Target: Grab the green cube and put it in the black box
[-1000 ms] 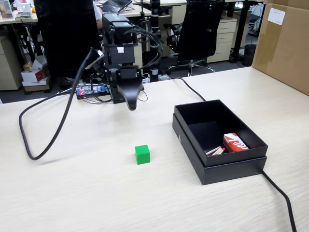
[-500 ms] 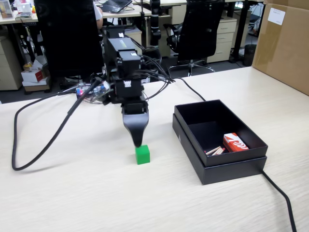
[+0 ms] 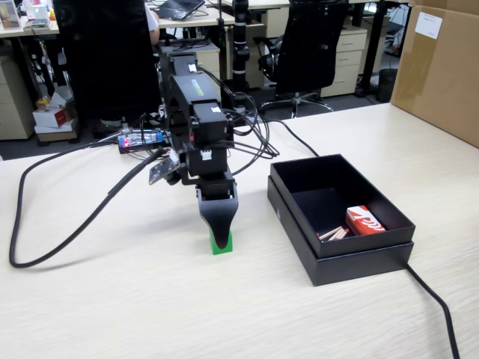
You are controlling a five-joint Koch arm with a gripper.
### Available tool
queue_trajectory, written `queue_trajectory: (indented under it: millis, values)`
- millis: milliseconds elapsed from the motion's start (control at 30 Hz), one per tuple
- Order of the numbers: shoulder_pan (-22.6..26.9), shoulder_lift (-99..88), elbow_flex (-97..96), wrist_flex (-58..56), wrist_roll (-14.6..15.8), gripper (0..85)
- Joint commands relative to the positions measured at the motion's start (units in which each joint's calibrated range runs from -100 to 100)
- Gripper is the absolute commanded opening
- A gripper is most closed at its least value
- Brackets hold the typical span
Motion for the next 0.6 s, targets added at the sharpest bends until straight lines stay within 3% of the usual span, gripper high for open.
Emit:
queue_trajectory:
  millis: [0,433,567]
  values:
    - [0.05,-0.7,5.66,-0.53,-0.39,46.9]
    - [0.05,2.97,6.93,-0.53,-0.59,36.6]
    - [0.0,3.55,7.02,-0.44,-0.68,27.9]
